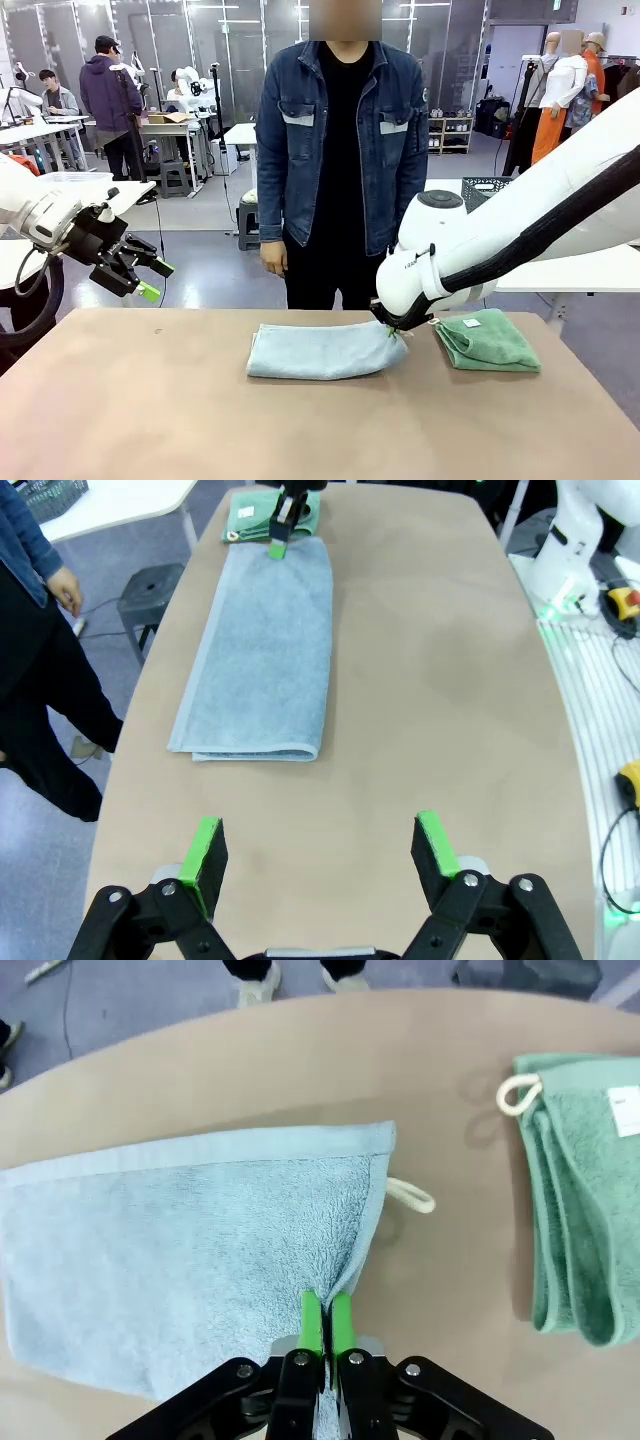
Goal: Fold the towels and place them in the basket.
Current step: When a person lays out a Towel with hook on the table, fold it in half twice.
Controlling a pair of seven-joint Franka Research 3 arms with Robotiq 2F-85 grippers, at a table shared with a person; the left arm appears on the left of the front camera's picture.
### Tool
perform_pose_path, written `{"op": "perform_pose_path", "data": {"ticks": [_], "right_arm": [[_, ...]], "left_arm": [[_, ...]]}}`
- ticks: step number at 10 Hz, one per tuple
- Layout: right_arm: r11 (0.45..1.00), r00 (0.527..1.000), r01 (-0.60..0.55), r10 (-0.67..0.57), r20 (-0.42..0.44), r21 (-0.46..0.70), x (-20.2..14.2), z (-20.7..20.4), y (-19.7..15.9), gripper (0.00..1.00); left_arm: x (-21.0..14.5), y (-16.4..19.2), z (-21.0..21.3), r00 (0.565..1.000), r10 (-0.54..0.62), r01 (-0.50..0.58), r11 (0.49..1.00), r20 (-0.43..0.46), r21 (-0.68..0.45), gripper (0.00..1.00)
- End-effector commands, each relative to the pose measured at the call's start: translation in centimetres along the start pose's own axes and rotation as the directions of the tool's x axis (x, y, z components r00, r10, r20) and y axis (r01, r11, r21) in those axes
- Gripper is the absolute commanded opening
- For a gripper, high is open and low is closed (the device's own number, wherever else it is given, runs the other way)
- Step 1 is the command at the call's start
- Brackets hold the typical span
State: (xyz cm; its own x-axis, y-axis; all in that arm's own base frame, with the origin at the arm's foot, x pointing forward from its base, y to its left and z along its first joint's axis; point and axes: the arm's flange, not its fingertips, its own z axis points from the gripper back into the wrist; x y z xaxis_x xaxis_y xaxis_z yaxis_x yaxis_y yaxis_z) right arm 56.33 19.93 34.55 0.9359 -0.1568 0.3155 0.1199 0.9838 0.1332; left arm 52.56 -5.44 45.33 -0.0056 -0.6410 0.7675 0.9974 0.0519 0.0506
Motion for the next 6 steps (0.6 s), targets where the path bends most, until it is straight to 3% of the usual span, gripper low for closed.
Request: {"op": "perform_pose_path", "data": {"ticks": [1, 6], "right_arm": [[0.999, 0.998, -0.036, 0.037, 0.053, -0.033, -0.8, 1.6, 3.1, 0.0], [0.992, 0.993, -0.082, 0.089, 0.073, -0.091, -3.1, 2.6, 15.0, 0.0]], "left_arm": [[0.2, 0.0, 0.2, 1.0, -0.003, 0.003, 1.0, 0.001, 0.003, 0.94], [0.2, 0.0, 0.2, 1.0, -0.003, 0.003, 1.0, 0.001, 0.003, 0.94]]}}
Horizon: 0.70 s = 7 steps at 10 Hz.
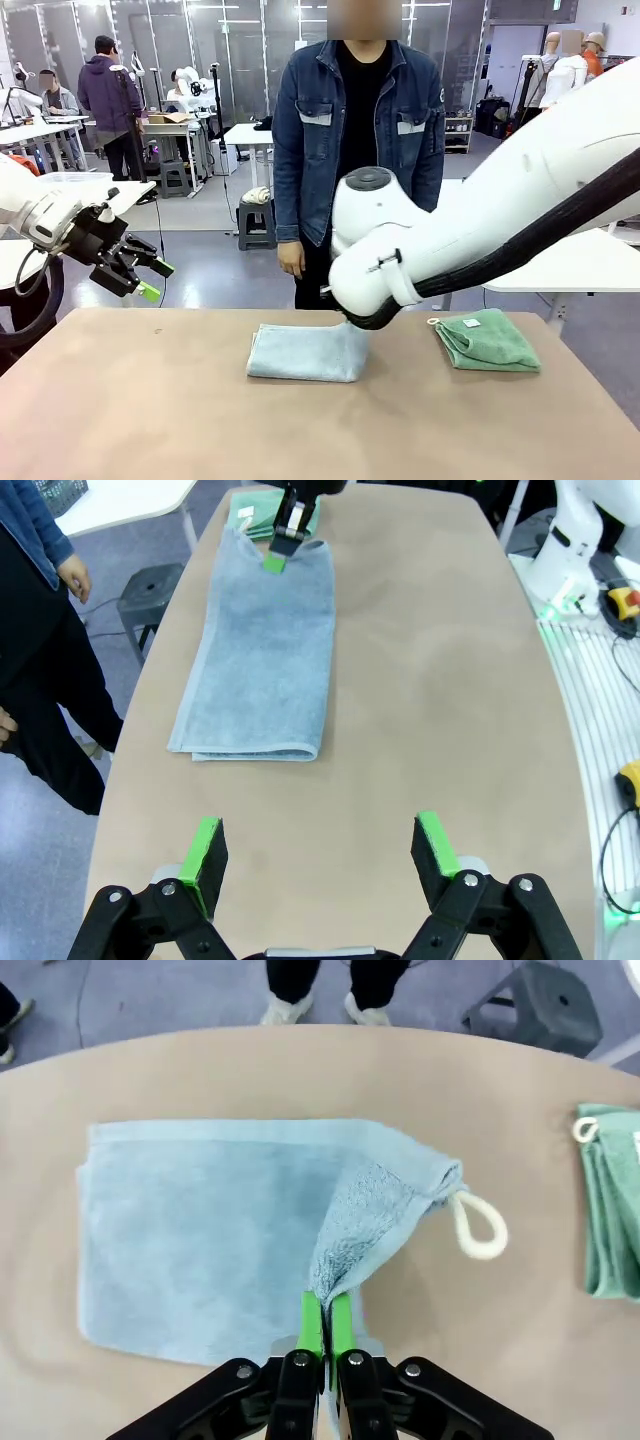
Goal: Fold the towels and place them in the basket.
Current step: When a person lays out a Towel with hook on the table, fold it in half twice.
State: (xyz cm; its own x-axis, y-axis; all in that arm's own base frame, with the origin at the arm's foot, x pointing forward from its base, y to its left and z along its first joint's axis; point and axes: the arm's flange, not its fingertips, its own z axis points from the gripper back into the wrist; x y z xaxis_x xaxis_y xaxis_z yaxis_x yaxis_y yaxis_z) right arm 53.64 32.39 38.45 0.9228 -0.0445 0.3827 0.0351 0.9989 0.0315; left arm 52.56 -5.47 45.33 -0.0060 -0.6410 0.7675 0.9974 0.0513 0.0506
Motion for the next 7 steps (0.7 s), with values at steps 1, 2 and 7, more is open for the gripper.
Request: {"op": "perform_pose_path", "data": {"ticks": [1, 2, 7], "right_arm": [[0.999, 0.999, 0.029, -0.029, 0.024, -0.018, 0.0, -0.1, 5.0, 0.0], [0.999, 0.999, 0.036, -0.035, 0.027, -0.018, -0.5, 0.4, 7.0, 0.0], [0.992, 0.992, 0.117, -0.119, 0.05, 0.038, -1.2, -2.3, 12.1, 0.0]], "left_arm": [[0.1, 0.0, 0.2, 1.0, -0.003, 0.003, 1.0, 0.001, 0.004, 0.94], [0.1, 0.0, 0.2, 1.0, -0.003, 0.003, 1.0, 0.001, 0.004, 0.94], [0.1, 0.0, 0.2, 1.0, -0.003, 0.003, 1.0, 0.001, 0.004, 0.94]]}}
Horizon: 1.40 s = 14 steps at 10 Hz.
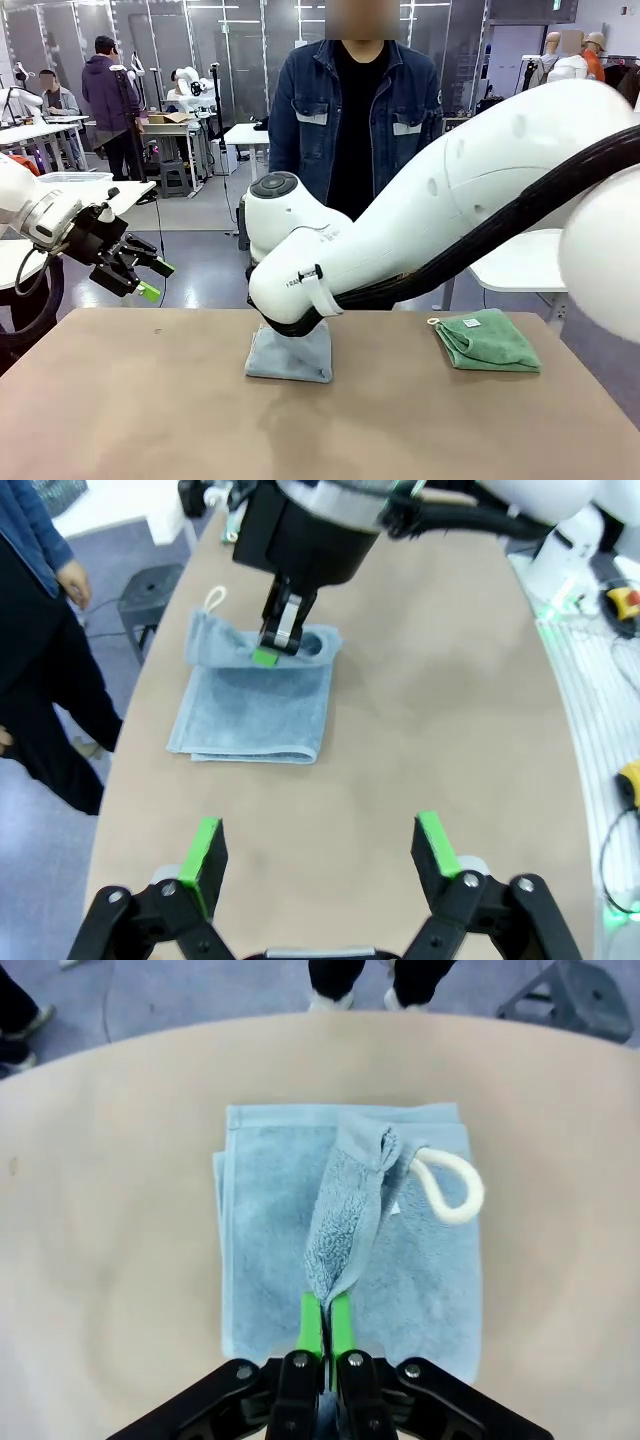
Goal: Fold the towels and place them in the basket.
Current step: When a person lays out a Towel with hook on the table, fold it in half twice.
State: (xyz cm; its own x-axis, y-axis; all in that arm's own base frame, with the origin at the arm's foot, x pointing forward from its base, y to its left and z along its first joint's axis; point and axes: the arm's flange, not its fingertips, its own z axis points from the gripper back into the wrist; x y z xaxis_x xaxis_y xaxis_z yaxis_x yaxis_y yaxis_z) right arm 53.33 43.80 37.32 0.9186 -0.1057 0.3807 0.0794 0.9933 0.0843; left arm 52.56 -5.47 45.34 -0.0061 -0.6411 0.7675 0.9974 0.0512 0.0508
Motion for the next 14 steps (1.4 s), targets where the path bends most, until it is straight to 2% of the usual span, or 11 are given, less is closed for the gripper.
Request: {"op": "perform_pose_path", "data": {"ticks": [1, 4, 8, 9, 10, 11, 12, 13, 14], "right_arm": [[0.998, 0.997, 0.062, -0.063, 0.045, 0.022, -0.3, -1.9, 1.1, 0.0], [0.995, 0.997, 0.062, -0.066, 0.047, 0.075, -1.1, -2.8, 2.4, 0.0], [0.993, 0.998, 0.056, -0.056, 0.002, 0.1, -1.4, -3.6, 2.5, 0.0], [0.992, 0.998, 0.056, -0.057, 0.005, 0.116, -1.4, -3.8, 2.4, 0.24], [0.991, 0.998, 0.059, -0.061, 0.011, 0.122, -1.4, -3.8, 2.3, 0.24], [0.989, 0.998, 0.064, -0.067, 0.015, 0.134, -1.3, -3.8, 2.2, 0.44], [0.986, 0.997, 0.07, -0.075, 0.024, 0.153, -1.3, -3.8, 2.1, 0.27], [0.982, 0.996, 0.077, -0.084, 0.035, 0.172, -1.2, -3.7, 1.9, 0.64], [0.979, 0.995, 0.087, -0.095, 0.036, 0.184, -1.2, -3.4, 1.5, 0.47]], "left_arm": [[0.1, 0.0, 0.2, 1.0, -0.003, 0.003, 1.0, 0.001, 0.004, 0.94], [0.1, 0.0, 0.2, 1.0, -0.003, 0.003, 1.0, 0.001, 0.004, 0.94], [0.1, 0.0, 0.2, 1.0, -0.003, 0.003, 1.0, 0.001, 0.004, 0.94], [0.1, 0.0, 0.2, 1.0, -0.003, 0.003, 1.0, 0.001, 0.004, 0.94], [0.1, 0.0, 0.2, 1.0, -0.003, 0.003, 1.0, 0.001, 0.004, 0.94], [0.1, 0.0, 0.2, 1.0, -0.003, 0.003, 1.0, 0.001, 0.004, 0.94], [0.1, 0.0, 0.2, 1.0, -0.003, 0.003, 1.0, 0.001, 0.004, 0.94], [0.1, 0.0, 0.2, 1.0, -0.003, 0.003, 1.0, 0.001, 0.004, 0.94], [0.1, 0.0, 0.2, 1.0, -0.003, 0.003, 1.0, 0.001, 0.004, 0.94]]}}
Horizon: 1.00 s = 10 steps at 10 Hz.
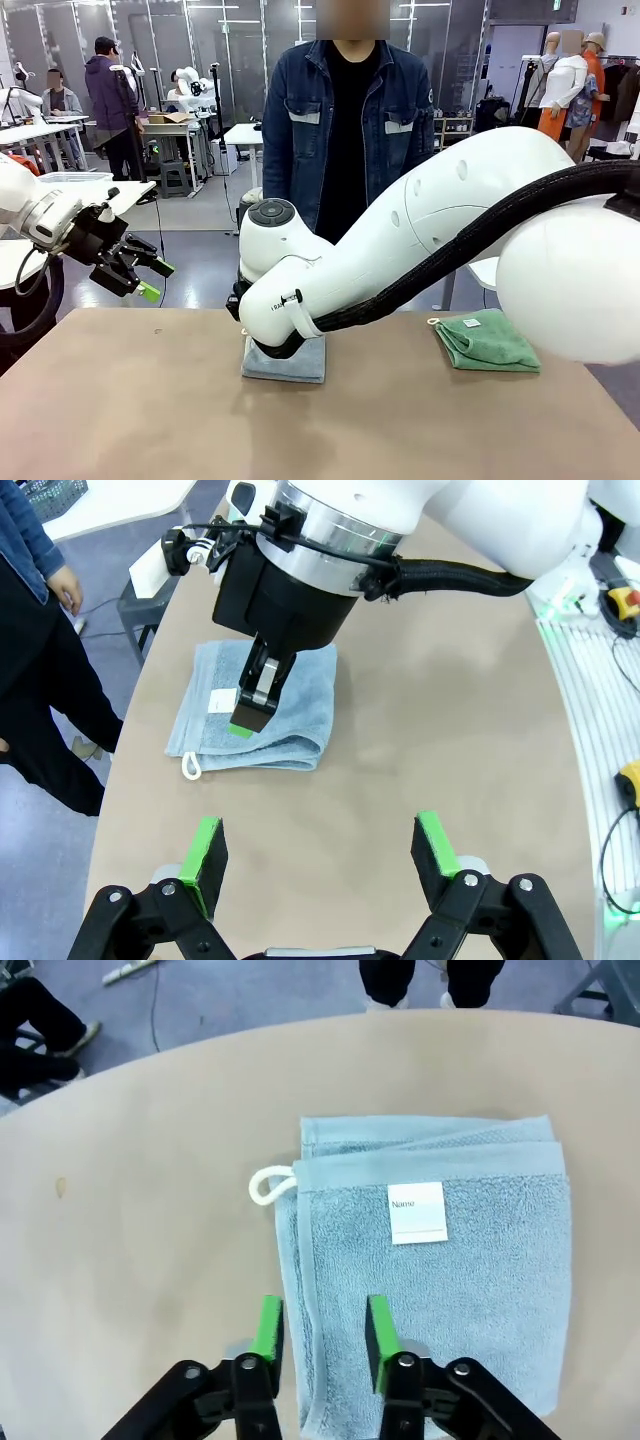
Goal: Fold the towels and place them in the basket.
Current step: When a person lays out a Towel with hook on the table, fold it in half twice.
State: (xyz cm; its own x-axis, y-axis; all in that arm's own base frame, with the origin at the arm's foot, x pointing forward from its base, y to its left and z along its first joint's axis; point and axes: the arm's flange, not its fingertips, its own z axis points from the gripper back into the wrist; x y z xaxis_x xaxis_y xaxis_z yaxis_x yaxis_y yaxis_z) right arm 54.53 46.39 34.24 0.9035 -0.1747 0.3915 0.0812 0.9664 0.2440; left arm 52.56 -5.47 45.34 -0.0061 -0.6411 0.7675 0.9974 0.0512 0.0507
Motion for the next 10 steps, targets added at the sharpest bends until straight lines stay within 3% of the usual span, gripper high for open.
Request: {"op": "perform_pose_path", "data": {"ticks": [1, 2, 3, 4, 7, 10], "right_arm": [[0.998, 0.999, 0.035, -0.036, 0.019, 0.047, -0.6, 1.3, -1.8, 0.84], [0.996, 0.998, 0.071, -0.07, -0.003, 0.057, -0.1, 3.0, -3.4, 0.67], [0.989, 0.991, 0.127, -0.124, -0.047, 0.08, 0.9, 5.5, -5.8, 1.0], [0.979, 0.979, 0.171, -0.156, -0.128, 0.112, 1.8, 7.6, -8.1, 0.87], [0.963, 0.962, 0.197, -0.153, -0.227, 0.186, 4.1, 12.1, -14.1, 0.87], [0.943, 0.949, 0.221, -0.149, -0.278, 0.247, 4.9, 12.7, -17.2, 0.87]], "left_arm": [[0.1, 0.0, 0.2, 1.0, -0.003, 0.003, 1.0, 0.001, 0.004, 0.94], [0.1, 0.0, 0.2, 1.0, -0.003, 0.003, 1.0, 0.001, 0.004, 0.94], [0.1, 0.0, 0.2, 1.0, -0.003, 0.003, 1.0, 0.001, 0.004, 0.94], [0.1, 0.0, 0.2, 1.0, -0.003, 0.003, 1.0, 0.001, 0.004, 0.94], [0.1, 0.0, 0.2, 1.0, -0.003, 0.003, 1.0, 0.001, 0.004, 0.94], [0.1, 0.0, 0.2, 1.0, -0.003, 0.003, 1.0, 0.001, 0.004, 0.94]]}}
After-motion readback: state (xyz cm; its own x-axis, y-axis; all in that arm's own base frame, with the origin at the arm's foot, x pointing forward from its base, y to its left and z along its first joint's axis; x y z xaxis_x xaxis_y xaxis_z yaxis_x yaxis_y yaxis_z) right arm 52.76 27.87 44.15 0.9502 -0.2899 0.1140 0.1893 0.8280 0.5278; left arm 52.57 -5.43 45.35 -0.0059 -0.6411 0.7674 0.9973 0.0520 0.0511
